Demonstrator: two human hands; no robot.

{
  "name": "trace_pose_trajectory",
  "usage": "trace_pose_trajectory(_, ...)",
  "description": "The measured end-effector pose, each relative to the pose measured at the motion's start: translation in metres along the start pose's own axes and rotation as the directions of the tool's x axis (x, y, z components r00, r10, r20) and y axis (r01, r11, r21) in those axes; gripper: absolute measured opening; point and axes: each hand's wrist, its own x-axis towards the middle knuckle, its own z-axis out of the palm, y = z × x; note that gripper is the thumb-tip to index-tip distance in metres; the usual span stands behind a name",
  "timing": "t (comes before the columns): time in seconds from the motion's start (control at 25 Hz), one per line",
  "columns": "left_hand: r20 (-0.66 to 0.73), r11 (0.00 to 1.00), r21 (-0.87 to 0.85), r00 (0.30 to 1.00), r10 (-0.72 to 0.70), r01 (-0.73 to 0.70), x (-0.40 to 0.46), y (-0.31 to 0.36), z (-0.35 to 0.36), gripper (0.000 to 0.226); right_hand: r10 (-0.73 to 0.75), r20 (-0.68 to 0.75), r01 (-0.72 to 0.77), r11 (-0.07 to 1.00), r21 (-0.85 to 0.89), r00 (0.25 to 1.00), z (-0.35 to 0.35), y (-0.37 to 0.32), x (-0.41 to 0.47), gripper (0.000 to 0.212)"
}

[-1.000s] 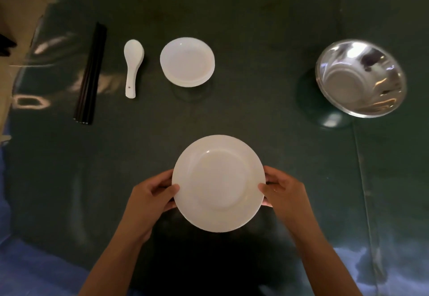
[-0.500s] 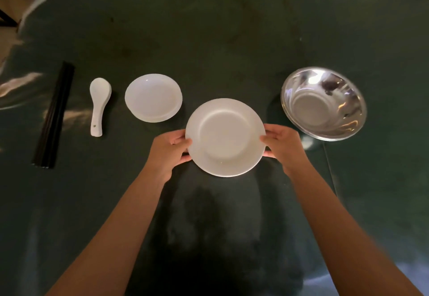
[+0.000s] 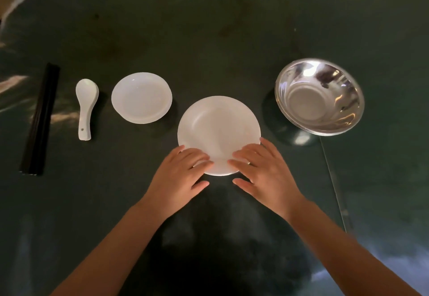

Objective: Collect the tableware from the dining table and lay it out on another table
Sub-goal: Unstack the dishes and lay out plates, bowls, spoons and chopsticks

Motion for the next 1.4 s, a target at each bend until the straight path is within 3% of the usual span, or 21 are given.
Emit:
trace_pose_trajectory(0.36, -0.019, 0.991, -0.060, 0.993, 0.115, -0.116, 0.011, -0.016, 0.005, 0.022, -0.067, -0.011, 0.067, 0.998, 0.005, 0.998, 0.006, 0.013, 0.013, 0.023)
trace_pose_trajectory(1.12, 0.021, 0.999, -0.006, 0.999, -0.038, 0.038, 0.078, -0.047, 0.004, 0.031, 0.054, 0.058, -0.053, 0.998, -0.020, 0.997, 0.011, 0.053, 0.078, 0.023)
trace_pose_trajectory(1.4, -0.015, 0.999, -0.008, 0.999, -0.033, 0.033, 0.081, -0.050, 0.007, 0.031, 0.025, 0.083, -0.022, 0.999, -0.042, 0.996, 0.012, 0.057, 0.083, 0.020)
